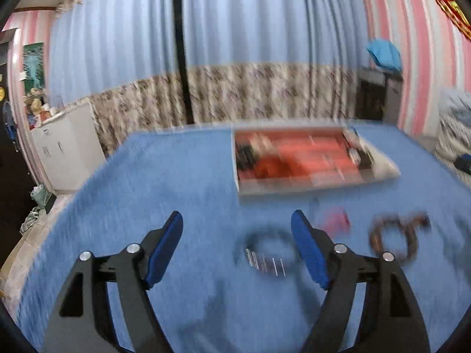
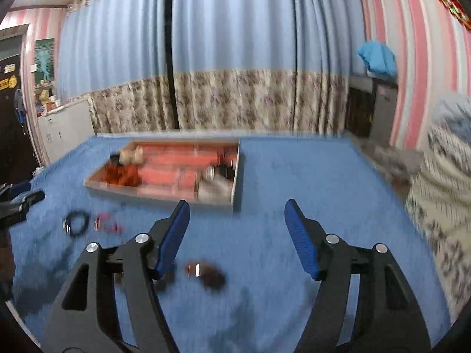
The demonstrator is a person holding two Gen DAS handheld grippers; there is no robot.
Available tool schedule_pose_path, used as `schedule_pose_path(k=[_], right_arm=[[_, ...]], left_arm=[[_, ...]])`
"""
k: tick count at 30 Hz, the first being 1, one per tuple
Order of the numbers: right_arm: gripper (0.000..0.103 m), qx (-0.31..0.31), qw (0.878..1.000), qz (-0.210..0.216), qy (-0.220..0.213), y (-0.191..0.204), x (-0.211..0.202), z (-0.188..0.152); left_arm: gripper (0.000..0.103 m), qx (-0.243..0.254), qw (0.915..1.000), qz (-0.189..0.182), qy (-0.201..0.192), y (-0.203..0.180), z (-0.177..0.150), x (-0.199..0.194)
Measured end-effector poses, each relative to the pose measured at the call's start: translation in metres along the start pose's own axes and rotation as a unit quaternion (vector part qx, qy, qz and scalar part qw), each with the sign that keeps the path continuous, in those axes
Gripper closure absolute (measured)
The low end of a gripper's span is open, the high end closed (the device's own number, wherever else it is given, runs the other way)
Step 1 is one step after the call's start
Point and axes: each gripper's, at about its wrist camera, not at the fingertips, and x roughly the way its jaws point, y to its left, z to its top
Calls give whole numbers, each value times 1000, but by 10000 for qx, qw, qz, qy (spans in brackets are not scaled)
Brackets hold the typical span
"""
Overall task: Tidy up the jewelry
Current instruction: 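Withdraw both tools from the tray back over the bed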
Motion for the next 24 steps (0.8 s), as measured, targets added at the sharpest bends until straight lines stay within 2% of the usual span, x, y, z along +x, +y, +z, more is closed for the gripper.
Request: schedule_pose_path(k=[2,6,9,16,21,24], right_arm=[[37,67,9996,45,261,4,-2,-23],[37,220,9978,166,610,11,5,-47],[37,352,9963,359,698,18,9,-49],[37,75,9961,514,713,35,11,-47],[47,39,9943,621,863,41,19,-45],[58,-68,9935,632,939,49,26,-42]], left_arm=[[28,-47,9997,-109,227,-10,-26,-9],[28,-172,9971,-448,593,-30,-49,-9],[28,-83,9972,-520,537,-42,-47,-12],[28,-116,9963,-614,591,-46,-38,-4],[28,-175,9958,-573,692,-37,-39,2],[28,-261,9954,-537,752,-31,-36,8]])
